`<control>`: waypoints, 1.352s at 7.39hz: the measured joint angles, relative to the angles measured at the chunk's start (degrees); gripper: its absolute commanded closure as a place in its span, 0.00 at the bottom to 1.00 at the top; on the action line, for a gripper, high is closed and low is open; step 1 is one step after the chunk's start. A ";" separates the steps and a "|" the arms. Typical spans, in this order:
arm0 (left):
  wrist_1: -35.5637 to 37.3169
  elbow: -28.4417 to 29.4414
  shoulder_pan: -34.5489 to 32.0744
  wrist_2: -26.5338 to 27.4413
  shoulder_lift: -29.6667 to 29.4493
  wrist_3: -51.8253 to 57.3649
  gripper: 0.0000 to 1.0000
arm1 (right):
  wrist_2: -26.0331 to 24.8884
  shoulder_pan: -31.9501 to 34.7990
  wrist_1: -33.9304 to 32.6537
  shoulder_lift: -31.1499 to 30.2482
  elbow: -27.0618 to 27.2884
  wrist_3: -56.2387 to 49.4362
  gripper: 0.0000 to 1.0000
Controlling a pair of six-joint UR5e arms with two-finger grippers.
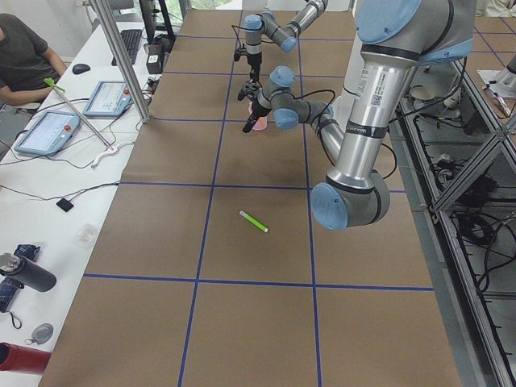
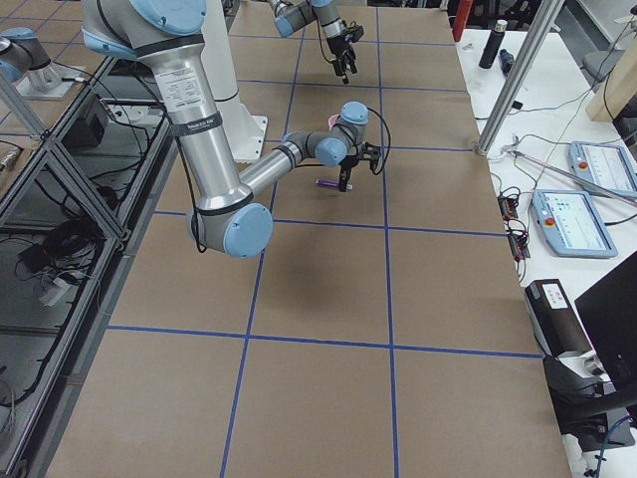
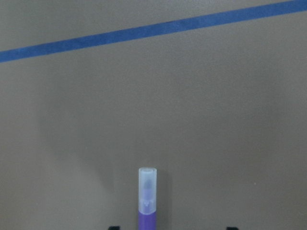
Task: Collect pens into pen holder
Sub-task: 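Grasp the purple marker with the right gripper while the left gripper withdraws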
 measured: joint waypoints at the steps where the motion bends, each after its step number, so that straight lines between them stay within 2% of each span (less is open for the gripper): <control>1: 1.37 -0.53 -1.64 -1.54 0.01 0.07 0.01 | 1.06 -0.05 -0.01 1.28 -2.34 -0.21 0.29; 2: 1.95 -0.99 -2.42 -2.16 -0.06 0.10 0.01 | 2.44 -0.06 -0.01 2.24 -3.97 -0.41 0.30; 5: 2.25 -1.76 -3.11 -2.38 -0.19 0.19 0.01 | 5.71 -0.04 0.01 2.76 -5.08 -0.47 0.51; 9: 2.32 -2.59 -3.37 -2.38 0.29 0.17 0.01 | 6.78 -0.69 0.22 2.47 -5.28 -0.07 0.53; 10: 2.34 -2.82 -3.45 -2.38 0.41 0.19 0.01 | 6.77 -0.76 0.24 2.48 -5.37 -0.06 0.93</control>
